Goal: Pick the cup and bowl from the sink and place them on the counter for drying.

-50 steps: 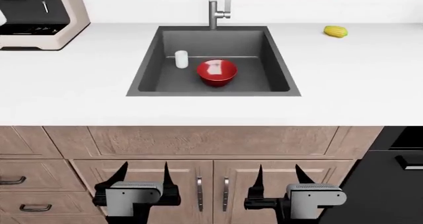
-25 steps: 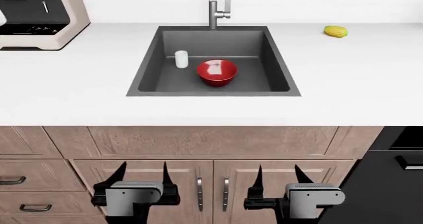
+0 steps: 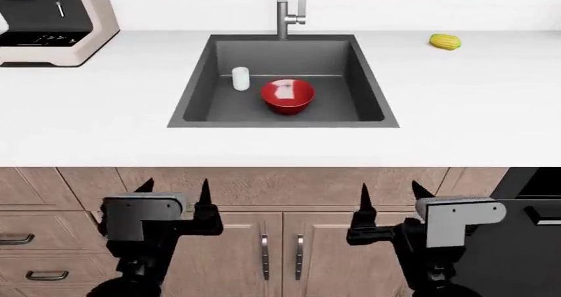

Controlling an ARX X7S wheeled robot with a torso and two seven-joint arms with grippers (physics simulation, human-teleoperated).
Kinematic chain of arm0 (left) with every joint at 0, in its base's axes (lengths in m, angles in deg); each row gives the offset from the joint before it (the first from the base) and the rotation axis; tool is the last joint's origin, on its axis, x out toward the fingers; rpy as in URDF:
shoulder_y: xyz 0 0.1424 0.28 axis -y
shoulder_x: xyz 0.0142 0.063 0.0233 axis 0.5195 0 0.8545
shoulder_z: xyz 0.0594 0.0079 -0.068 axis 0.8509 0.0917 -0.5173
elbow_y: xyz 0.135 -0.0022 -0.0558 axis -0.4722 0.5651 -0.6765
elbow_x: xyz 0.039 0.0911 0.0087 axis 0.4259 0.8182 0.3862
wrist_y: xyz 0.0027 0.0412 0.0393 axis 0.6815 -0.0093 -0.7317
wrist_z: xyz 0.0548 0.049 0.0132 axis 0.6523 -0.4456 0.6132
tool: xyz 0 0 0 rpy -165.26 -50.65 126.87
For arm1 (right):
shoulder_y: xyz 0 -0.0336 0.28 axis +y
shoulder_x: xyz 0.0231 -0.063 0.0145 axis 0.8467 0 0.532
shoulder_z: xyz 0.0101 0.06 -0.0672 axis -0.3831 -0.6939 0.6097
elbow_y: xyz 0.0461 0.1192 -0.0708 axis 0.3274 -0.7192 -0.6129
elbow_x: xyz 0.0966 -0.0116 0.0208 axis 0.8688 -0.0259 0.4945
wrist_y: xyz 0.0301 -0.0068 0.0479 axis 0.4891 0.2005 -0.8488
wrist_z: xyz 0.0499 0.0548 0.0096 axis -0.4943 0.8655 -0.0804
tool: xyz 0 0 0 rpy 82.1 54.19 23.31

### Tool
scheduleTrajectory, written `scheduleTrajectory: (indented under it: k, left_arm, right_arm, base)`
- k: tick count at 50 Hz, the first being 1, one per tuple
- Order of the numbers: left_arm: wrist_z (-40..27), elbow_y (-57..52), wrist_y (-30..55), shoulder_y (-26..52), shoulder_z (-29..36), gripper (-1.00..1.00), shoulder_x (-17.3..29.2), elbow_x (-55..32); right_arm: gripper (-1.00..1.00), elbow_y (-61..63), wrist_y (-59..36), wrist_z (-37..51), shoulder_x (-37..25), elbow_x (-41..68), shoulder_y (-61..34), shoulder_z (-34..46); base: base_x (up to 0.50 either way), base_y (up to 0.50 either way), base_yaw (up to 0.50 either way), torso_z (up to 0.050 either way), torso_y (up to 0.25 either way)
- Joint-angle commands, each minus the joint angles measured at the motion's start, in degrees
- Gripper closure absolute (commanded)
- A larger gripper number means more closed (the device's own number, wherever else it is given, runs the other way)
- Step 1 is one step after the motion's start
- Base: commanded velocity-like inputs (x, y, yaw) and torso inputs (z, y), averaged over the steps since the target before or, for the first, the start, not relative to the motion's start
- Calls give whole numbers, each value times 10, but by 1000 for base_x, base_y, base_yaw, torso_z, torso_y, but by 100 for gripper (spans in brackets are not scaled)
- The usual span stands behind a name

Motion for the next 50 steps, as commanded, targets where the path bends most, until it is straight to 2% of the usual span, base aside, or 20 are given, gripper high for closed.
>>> scheduleTrajectory:
  k: [1, 4, 8, 12, 14, 15, 18, 23, 32, 50]
  left_arm:
    - [-12, -121, 248, 132, -41, -100, 65, -134]
    - [-17, -130, 318, 177, -58, -100, 74, -184]
    - [-31, -135, 378, 222, -65, -100, 80, -219]
    - [-31, -115, 420, 266, -87, -100, 85, -254]
    - [-20, -95, 439, 298, -82, -100, 89, -268]
    - [-5, -93, 435, 321, -42, -100, 107, -246]
    - [-31, -62, 482, 382, -46, -100, 92, -255]
    - [-34, -49, 490, 390, -64, -100, 85, -268]
    - [-31, -41, 494, 415, -38, -100, 85, -265]
    - [-36, -39, 502, 421, -39, -100, 93, -274]
  right_arm:
    - [-100, 123, -267, -20, -87, 167, -165, -66]
    - [-100, 113, -345, -17, -85, 245, -252, -97]
    - [-100, 63, -403, -11, -78, 289, -331, -113]
    - [-100, 9, -428, -19, -84, 289, -407, -93]
    - [-100, -16, -434, -27, -85, 286, -440, -76]
    - [-100, -26, -433, -35, -87, 280, -457, -63]
    - [-100, -53, -455, -32, -86, 283, -490, -56]
    - [-100, -60, -463, -20, -93, 285, -503, -70]
    - [-100, -49, -449, -25, -107, 274, -460, -56]
    - [-100, -35, -465, -19, -122, 278, -461, -43]
  base:
    - [0, 0, 0, 0, 0]
    - [0, 0, 0, 0, 0]
    - [0, 0, 0, 0, 0]
    - [0, 0, 0, 0, 0]
    - [0, 0, 0, 0, 0]
    - [0, 0, 0, 0, 0]
    - [0, 0, 0, 0, 0]
    - [0, 0, 0, 0, 0]
    - [47, 0, 0, 0, 0]
    - [419, -4, 0, 0, 0]
